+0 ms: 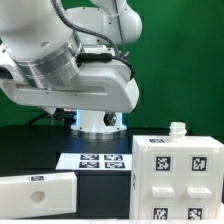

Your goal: Assemble cabinet

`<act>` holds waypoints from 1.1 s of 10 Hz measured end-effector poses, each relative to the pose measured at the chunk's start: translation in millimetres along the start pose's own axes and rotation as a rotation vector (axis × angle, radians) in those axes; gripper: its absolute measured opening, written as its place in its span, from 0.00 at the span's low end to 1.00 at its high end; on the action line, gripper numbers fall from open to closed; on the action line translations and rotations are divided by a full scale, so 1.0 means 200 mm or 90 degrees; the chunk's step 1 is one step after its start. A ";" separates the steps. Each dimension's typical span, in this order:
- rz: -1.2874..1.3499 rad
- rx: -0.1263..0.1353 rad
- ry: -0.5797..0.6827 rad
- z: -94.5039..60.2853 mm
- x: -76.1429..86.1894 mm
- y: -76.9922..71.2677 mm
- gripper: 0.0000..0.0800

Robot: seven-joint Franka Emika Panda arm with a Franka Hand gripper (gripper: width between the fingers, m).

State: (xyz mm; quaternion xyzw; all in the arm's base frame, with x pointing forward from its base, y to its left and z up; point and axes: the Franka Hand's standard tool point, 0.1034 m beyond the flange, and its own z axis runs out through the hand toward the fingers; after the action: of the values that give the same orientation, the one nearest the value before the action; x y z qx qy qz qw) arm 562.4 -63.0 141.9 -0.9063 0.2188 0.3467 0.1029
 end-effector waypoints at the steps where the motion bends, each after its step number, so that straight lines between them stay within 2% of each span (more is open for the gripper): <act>1: 0.005 0.001 0.004 0.00 0.02 0.02 1.00; 3: 0.049 0.008 0.022 0.02 0.12 0.14 1.00; 4: 0.051 0.010 0.033 0.02 0.15 0.16 1.00; 5: 0.048 0.009 0.033 0.02 0.15 0.14 1.00; 9: 0.050 0.009 0.031 0.03 0.15 0.15 1.00; 11: 0.107 0.006 0.027 0.09 0.25 0.22 1.00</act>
Offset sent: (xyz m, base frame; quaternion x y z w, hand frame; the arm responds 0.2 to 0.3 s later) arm 0.0197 -0.0470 -0.0320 0.0306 0.0830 0.0056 0.9961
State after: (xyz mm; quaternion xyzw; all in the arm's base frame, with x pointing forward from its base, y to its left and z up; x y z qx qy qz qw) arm 564.1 -112.1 94.1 -0.8914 0.2977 0.3338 0.0729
